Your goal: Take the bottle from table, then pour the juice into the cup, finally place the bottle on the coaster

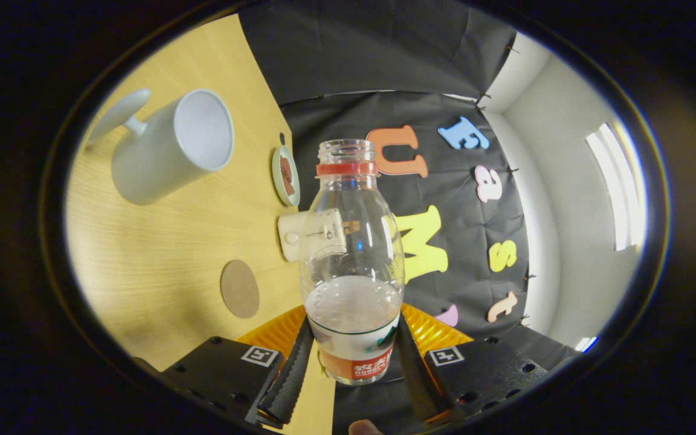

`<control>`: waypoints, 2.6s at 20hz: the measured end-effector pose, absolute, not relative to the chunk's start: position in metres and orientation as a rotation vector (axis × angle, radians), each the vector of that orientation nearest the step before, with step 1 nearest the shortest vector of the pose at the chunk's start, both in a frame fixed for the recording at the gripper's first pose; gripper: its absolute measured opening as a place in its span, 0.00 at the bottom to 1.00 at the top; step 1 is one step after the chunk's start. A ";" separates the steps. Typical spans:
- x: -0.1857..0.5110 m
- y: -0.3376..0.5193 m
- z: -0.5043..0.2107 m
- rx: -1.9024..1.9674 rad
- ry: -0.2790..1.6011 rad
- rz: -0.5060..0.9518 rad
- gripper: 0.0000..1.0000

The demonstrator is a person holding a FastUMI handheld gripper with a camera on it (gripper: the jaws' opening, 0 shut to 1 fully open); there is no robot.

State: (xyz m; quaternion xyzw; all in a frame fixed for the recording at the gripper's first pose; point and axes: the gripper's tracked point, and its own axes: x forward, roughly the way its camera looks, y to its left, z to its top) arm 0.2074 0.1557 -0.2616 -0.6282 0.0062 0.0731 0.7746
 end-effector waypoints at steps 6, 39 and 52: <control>0.205 0.174 -0.267 -1.446 -0.013 0.189 0.76; 0.206 0.188 -0.249 -1.743 -0.112 0.204 0.75; 0.209 0.190 -0.244 -1.788 -0.122 0.208 0.75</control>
